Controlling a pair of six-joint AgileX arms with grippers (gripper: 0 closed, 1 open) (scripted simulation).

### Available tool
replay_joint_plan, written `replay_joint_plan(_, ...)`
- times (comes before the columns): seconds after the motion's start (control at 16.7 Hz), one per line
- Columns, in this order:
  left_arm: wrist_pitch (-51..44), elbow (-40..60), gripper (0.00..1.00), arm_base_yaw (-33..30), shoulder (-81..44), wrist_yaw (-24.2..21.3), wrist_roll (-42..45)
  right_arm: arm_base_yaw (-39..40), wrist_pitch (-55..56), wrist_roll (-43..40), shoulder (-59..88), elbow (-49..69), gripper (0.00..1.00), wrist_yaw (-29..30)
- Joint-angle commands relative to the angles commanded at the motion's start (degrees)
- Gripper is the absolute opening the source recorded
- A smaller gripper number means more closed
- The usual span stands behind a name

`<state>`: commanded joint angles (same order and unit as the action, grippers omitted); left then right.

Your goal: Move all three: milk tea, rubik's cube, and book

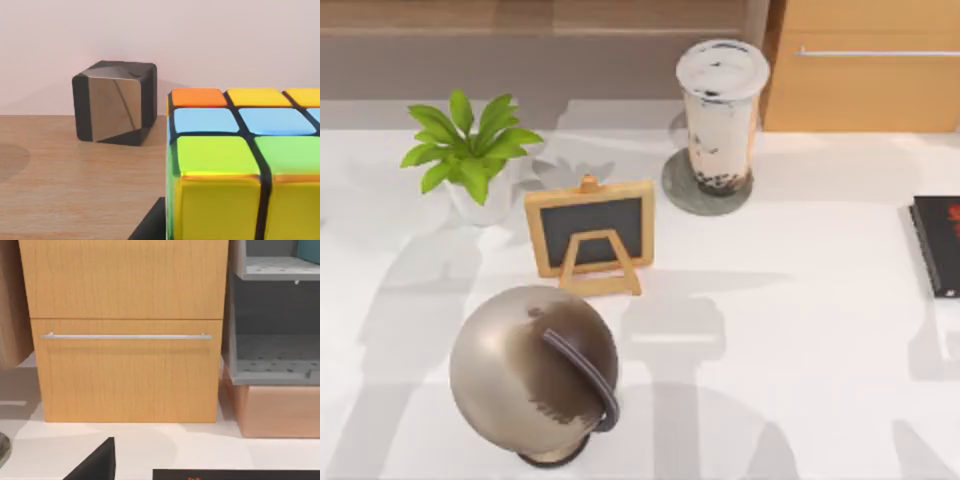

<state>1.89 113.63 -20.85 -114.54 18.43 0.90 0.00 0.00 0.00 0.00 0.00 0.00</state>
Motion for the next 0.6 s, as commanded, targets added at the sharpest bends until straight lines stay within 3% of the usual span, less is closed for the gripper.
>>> replay_joint_plan(0.3,-0.3,0.1,0.0,0.1,-0.4,0.0,0.0,0.0,0.0,0.0,0.0,0.0,1.0,0.0)
replay_joint_plan(0.6,-0.3,0.1,0.38,0.1,-0.4,0.0,0.0,0.0,0.0,0.0,0.0,0.0,1.0,0.0)
